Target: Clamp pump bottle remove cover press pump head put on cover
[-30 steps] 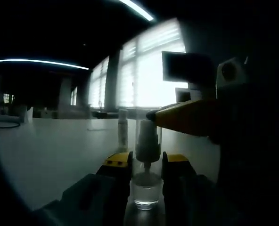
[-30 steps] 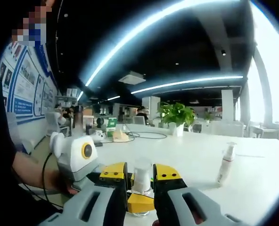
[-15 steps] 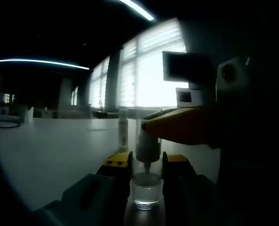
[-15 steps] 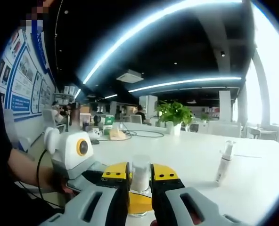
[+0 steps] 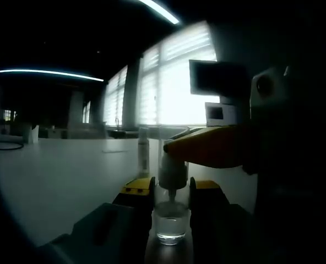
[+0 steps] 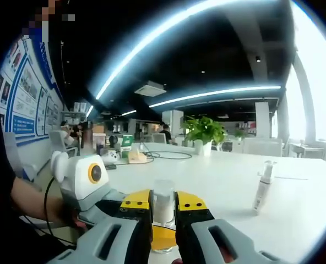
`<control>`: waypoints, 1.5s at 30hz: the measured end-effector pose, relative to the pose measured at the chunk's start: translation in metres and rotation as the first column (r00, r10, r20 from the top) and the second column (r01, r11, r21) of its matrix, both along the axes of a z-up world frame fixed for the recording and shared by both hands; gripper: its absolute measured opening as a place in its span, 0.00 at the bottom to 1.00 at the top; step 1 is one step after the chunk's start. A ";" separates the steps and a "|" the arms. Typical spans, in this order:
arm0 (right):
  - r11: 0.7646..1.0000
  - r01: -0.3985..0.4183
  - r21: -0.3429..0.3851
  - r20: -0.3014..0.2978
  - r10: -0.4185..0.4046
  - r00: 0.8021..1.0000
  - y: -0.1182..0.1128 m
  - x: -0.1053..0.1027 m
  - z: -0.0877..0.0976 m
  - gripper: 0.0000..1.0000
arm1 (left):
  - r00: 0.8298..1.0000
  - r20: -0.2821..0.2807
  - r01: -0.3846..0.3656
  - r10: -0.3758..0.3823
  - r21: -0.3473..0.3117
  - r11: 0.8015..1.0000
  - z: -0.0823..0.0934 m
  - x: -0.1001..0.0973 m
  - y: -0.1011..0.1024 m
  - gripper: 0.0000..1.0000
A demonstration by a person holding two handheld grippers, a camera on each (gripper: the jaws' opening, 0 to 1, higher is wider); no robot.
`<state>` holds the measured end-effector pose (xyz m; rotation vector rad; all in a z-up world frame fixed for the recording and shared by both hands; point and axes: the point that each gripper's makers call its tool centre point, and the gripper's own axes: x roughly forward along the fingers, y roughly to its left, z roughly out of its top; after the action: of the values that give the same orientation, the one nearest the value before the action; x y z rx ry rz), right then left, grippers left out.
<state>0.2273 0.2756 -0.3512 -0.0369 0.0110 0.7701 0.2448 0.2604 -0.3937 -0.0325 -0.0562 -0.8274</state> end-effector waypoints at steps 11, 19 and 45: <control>1.000 0.000 -0.009 0.005 0.000 1.000 0.000 0.000 0.000 0.09 | 1.000 0.006 0.005 -0.005 0.004 1.000 0.000 0.000 0.000 0.16; 1.000 -0.002 0.005 0.072 0.001 0.997 0.000 -0.002 0.026 0.09 | 1.000 0.007 0.001 -0.001 0.005 1.000 0.000 0.000 0.000 0.16; 0.999 0.017 0.042 0.083 -0.020 0.996 -0.008 -0.004 0.042 0.09 | 1.000 0.018 -0.002 0.002 0.012 1.000 0.000 0.000 0.000 0.16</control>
<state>0.2232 0.2677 -0.3089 -0.0297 -0.0843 0.7496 0.2447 0.2604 -0.3935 -0.0133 -0.0686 -0.8261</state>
